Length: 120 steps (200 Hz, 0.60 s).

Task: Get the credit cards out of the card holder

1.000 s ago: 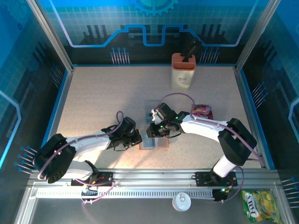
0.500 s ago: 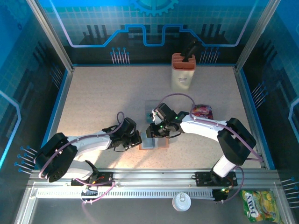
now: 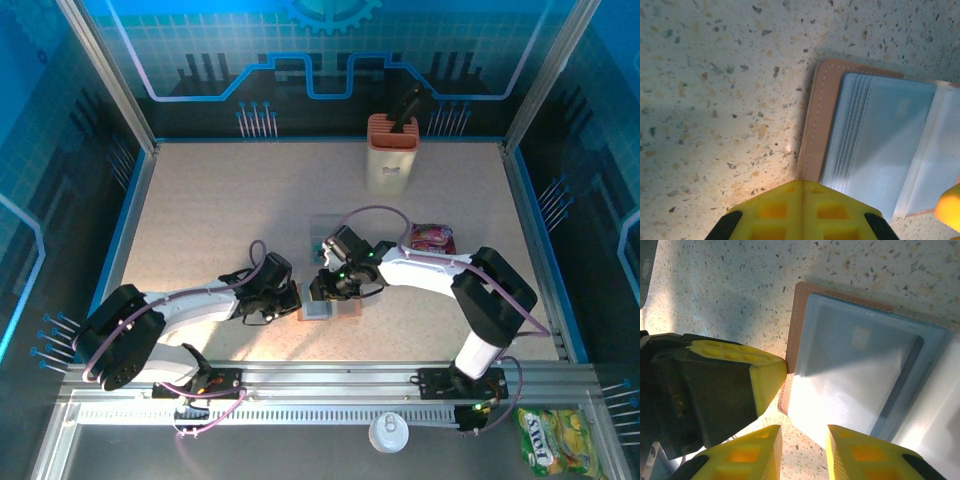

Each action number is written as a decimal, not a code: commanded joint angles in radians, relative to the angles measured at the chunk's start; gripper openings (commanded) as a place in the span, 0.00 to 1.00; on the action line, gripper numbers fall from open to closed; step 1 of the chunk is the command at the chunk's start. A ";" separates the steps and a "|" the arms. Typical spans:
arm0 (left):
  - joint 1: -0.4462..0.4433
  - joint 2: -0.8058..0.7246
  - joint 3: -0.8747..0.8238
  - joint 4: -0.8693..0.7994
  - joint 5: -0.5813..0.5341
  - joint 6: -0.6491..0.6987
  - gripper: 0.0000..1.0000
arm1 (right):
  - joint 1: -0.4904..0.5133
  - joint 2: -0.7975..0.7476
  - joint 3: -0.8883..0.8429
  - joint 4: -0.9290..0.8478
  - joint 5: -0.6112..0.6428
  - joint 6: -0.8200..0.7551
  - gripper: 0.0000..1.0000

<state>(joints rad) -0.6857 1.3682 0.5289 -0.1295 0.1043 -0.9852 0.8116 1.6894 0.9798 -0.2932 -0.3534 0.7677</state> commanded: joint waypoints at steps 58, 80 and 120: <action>-0.008 0.015 0.016 -0.034 -0.022 0.020 0.00 | 0.014 0.049 0.010 0.000 -0.004 0.007 0.34; -0.008 0.015 0.016 -0.032 -0.023 0.020 0.00 | 0.015 0.059 0.008 0.003 -0.004 0.007 0.35; -0.009 0.018 0.019 -0.035 -0.021 0.023 0.00 | 0.015 0.073 0.008 -0.003 0.005 0.002 0.36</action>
<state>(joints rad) -0.6857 1.3746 0.5289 -0.1299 0.1009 -0.9848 0.8116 1.7458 0.9798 -0.2836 -0.3519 0.7708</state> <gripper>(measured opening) 0.056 0.356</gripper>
